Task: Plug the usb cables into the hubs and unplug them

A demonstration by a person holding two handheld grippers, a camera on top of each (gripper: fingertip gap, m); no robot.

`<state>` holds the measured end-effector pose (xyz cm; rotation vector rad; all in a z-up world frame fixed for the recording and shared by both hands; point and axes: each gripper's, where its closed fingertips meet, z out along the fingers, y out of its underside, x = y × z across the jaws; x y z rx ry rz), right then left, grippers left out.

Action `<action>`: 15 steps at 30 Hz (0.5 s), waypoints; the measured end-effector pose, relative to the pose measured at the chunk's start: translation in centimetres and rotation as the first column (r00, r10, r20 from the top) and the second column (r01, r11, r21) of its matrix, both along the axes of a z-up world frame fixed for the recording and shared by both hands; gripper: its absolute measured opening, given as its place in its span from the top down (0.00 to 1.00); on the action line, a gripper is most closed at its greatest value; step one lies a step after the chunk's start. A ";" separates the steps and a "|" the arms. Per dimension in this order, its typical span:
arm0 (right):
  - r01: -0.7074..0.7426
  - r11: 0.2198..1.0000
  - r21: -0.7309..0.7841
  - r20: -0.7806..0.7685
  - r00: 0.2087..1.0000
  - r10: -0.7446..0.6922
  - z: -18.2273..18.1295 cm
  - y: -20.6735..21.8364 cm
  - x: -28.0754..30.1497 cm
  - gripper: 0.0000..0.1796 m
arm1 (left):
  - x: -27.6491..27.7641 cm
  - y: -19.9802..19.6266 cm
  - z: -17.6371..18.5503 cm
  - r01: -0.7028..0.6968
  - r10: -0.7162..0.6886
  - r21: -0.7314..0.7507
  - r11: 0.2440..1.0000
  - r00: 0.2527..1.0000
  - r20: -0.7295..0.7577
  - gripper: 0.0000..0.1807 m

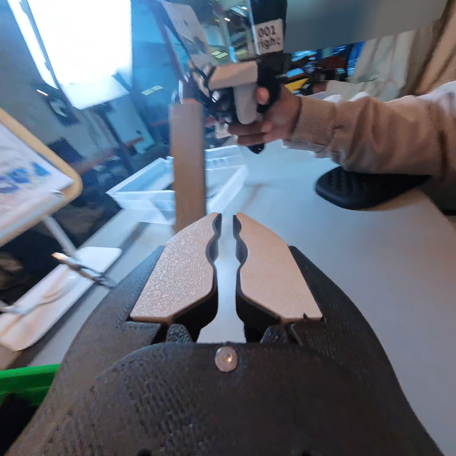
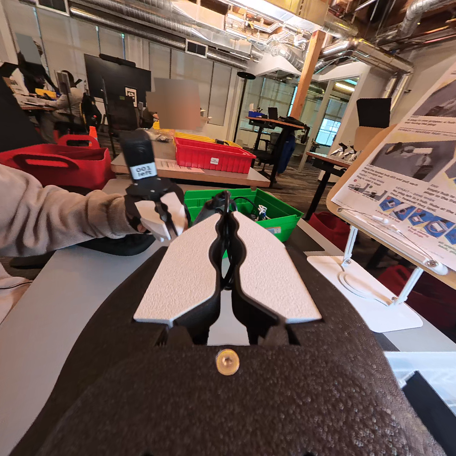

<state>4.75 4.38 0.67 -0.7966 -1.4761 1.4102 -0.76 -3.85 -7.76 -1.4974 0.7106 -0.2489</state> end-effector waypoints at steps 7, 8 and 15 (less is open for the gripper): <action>0.120 0.992 0.033 0.115 0.986 -0.123 -1.3 -0.6 -2.2 0.99 | -1.5 1.9 0.6 -0.250 0.270 0.165 0.954 0.956 -0.114 0.75; 0.136 0.990 0.044 0.131 0.981 -0.141 -1.4 -1.0 -2.5 0.99 | -1.2 2.3 0.0 -0.261 0.279 0.149 0.954 0.953 -0.121 0.72; 0.157 0.987 0.036 0.235 0.959 -0.161 -2.0 -4.1 -3.4 0.99 | -2.6 4.3 -1.6 -0.470 0.492 0.145 0.871 0.828 -0.270 0.82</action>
